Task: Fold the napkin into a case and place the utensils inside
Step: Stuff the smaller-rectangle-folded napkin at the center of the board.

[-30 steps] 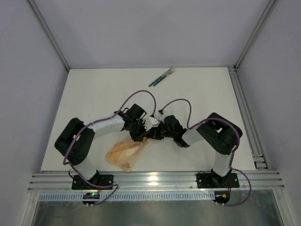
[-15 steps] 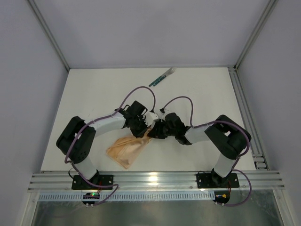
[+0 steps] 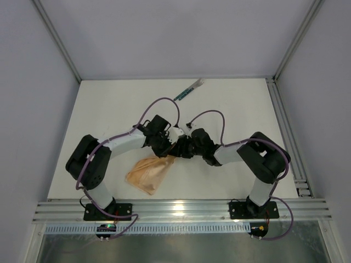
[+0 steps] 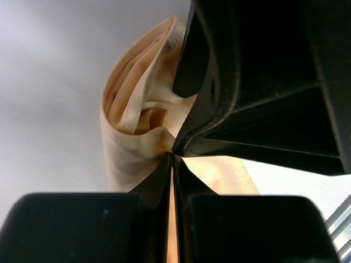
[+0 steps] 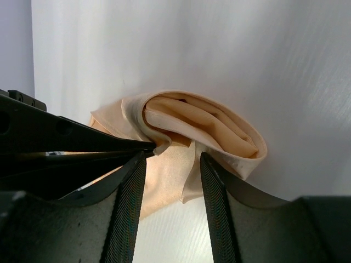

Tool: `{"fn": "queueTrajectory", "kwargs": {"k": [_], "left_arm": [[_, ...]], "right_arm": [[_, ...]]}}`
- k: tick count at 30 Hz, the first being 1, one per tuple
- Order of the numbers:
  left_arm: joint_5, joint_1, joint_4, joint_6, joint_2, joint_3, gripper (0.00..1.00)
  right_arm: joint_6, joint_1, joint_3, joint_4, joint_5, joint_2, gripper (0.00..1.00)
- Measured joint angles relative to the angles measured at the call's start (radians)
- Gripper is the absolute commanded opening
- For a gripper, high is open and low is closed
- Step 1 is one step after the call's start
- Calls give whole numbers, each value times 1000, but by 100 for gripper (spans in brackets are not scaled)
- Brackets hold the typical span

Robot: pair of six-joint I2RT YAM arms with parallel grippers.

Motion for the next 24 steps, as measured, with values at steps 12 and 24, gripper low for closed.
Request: {"fn": "queueTrajectory", "kwargs": {"k": [12, 24], "left_arm": [[-42, 17, -3, -6, 27, 27, 0], [-71, 11, -1, -6, 50, 40, 0]], "right_arm": [[43, -2, 49, 33, 8, 61, 41], [29, 27, 60, 5, 19, 62, 32]]}}
